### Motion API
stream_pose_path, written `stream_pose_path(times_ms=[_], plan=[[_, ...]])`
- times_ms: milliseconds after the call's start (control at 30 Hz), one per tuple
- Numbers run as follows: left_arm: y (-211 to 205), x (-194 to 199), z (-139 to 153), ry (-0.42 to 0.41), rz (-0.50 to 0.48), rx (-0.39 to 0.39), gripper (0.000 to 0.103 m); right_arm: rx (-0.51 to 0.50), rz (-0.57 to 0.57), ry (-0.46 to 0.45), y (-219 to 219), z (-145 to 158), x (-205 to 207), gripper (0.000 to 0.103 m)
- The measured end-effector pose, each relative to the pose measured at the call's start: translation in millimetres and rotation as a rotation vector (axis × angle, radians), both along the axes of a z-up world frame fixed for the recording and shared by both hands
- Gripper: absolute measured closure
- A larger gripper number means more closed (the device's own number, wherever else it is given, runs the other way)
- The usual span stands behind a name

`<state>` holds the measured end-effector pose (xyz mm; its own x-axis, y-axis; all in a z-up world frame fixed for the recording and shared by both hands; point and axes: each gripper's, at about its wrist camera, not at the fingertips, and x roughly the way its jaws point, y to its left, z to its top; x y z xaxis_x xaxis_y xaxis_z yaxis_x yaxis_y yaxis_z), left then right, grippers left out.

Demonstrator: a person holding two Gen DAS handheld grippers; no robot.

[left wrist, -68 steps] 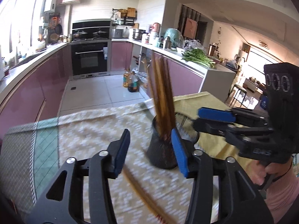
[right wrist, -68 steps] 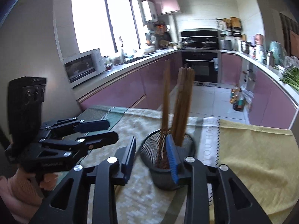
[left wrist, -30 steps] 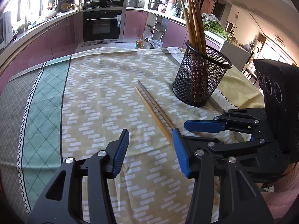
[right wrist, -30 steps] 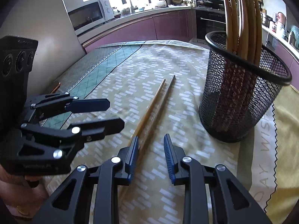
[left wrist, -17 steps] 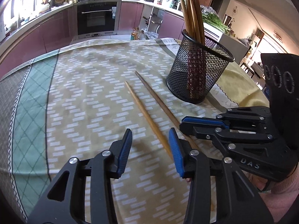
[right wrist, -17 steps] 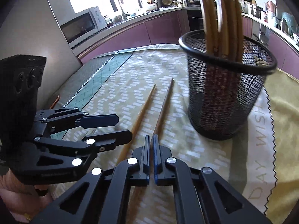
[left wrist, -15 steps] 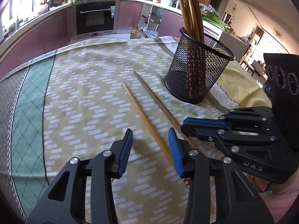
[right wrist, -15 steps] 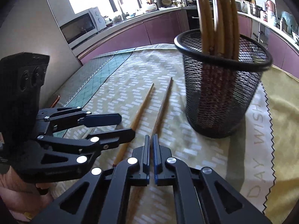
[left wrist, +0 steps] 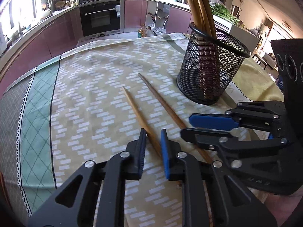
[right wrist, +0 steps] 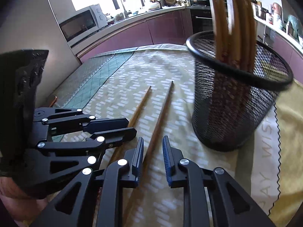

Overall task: Organize utensils
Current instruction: 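Close the left gripper on one chopstick while the right gripper grasps the other, then lift both chopsticks upright and drop them into the mesh cup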

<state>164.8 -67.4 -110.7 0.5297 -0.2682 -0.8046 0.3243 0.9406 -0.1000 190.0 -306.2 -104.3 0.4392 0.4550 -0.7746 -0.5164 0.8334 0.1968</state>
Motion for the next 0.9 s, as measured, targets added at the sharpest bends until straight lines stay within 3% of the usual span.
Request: stream_pose_path(times_ms=[133,467,900], plan=[[3.8,1.6,-1.1,0.006,0.014,-0.014,0.088,-0.012,-0.02,-0.017,4.3,-1.1,5.4,0.094],[14.2,-6.6,13.3,-0.002,0.045,-0.122,0.095,0.07,-0.031,-0.031,-14.4,14.8,-4.5,0.097],[10.7,-39.0,104.8,-0.197,-0.054,-0.256,0.096,0.205,-0.03,-0.224,-53.5,90.6,-30.9,0.097]])
